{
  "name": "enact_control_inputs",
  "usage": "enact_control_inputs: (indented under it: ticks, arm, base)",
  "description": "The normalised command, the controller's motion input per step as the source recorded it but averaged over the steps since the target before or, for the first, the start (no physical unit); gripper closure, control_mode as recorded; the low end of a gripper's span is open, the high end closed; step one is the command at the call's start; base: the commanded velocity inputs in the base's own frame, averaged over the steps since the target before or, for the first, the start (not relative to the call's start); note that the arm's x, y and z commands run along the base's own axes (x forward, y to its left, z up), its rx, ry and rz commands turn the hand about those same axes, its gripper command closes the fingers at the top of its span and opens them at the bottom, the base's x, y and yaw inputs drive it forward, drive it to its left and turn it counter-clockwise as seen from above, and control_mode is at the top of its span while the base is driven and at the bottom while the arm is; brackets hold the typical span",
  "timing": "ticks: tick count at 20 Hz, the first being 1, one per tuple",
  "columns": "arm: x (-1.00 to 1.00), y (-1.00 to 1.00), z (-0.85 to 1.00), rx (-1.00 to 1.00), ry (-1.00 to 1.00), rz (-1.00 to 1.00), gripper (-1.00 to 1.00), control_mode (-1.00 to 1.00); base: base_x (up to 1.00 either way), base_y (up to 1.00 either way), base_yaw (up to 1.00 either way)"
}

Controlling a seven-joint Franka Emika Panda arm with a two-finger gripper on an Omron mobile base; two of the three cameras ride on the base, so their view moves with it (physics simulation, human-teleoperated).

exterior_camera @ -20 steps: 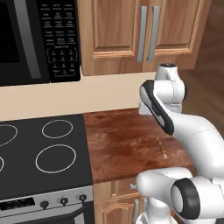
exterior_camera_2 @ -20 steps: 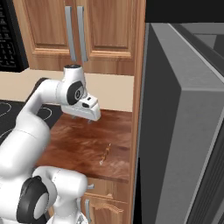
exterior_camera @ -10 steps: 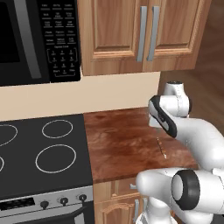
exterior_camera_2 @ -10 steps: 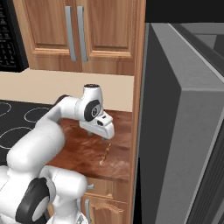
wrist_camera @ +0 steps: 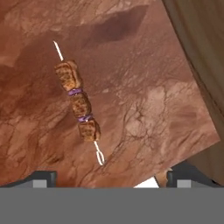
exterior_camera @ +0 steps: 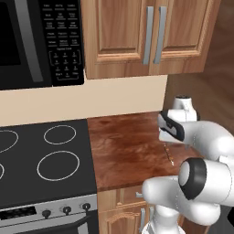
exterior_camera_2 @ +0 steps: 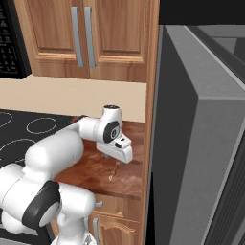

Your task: Store the kebab skewer in the freezer for long-term storage. Close the freezer door after placing the cooked food.

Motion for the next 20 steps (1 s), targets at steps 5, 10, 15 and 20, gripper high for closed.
enact_control_inputs:
  ticks: [5, 10, 15, 20]
  arm:
    - [0.11, -0.04, -0.3, 0.0, 0.03, 0.0, -1.0, -1.0]
    - [0.08, 0.01, -0.14, 0.0, 0.06, 0.0, -1.0, -1.0]
    - [0.54, 0.04, -0.29, 0.0, 0.01, 0.03, -1.0, -1.0]
    - [0.44, 0.0, -0.26, 0.0, 0.0, 0.05, -1.0, -1.0]
  base:
    - [0.0, 0.0, 0.0]
    - [0.0, 0.0, 0.0]
    - [0.0, 0.0, 0.0]
    - [0.0, 0.0, 0.0]
